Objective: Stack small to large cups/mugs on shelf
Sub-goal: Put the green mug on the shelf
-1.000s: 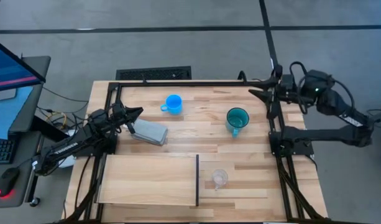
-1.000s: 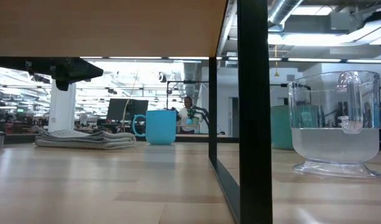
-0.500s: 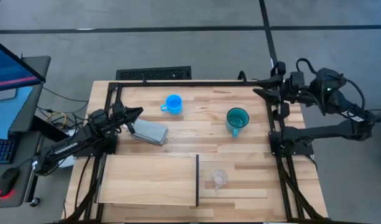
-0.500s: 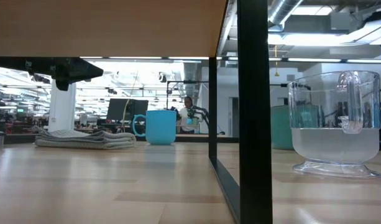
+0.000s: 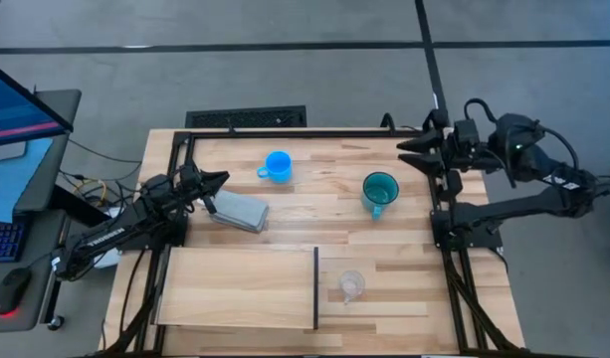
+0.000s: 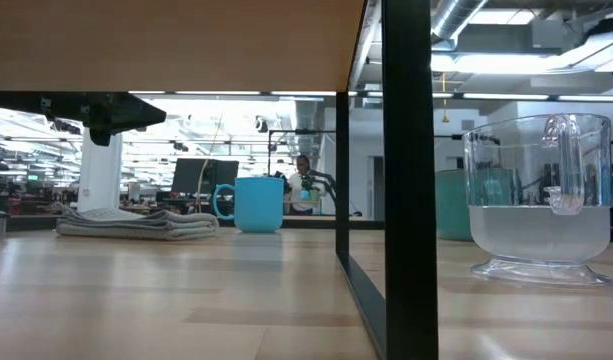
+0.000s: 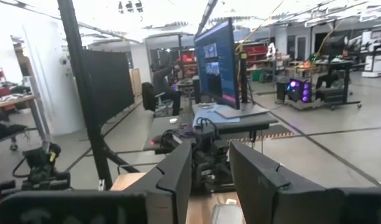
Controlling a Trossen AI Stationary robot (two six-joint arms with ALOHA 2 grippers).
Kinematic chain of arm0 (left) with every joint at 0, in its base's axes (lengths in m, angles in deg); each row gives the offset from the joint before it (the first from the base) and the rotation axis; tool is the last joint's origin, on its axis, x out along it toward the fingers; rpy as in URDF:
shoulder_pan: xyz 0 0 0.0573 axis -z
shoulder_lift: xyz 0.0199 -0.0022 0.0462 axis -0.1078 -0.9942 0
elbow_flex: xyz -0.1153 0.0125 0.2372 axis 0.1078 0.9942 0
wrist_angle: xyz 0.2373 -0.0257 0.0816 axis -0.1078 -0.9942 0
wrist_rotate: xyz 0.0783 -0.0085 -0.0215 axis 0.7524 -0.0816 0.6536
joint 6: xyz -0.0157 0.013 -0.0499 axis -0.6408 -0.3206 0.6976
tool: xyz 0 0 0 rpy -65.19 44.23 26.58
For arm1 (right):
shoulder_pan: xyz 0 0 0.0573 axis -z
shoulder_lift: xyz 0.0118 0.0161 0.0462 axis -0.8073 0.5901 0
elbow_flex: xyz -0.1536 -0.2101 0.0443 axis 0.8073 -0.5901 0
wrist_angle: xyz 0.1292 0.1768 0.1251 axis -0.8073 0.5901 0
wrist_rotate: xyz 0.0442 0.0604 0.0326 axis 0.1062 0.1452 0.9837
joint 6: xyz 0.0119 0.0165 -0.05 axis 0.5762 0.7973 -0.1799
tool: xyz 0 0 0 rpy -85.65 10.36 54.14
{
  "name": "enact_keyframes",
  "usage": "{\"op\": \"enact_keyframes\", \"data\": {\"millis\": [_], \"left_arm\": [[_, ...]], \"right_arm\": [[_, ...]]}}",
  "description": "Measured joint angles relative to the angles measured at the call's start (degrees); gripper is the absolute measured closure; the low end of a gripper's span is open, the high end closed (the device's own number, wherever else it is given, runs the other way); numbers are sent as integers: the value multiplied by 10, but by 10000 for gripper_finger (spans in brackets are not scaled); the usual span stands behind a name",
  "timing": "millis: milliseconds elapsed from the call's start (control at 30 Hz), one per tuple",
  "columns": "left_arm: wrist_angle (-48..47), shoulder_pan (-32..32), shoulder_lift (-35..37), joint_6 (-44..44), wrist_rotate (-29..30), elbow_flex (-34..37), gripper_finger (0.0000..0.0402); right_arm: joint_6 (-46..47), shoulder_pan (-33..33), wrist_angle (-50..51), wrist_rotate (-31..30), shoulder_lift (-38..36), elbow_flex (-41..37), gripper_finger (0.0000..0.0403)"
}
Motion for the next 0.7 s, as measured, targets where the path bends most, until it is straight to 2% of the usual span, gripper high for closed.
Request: {"op": "enact_keyframes", "data": {"millis": [700], "left_arm": [[0, 0, 0, 0, 0, 0, 359]], "right_arm": [[-5, 0, 50, -7, 28, 0, 271]]}}
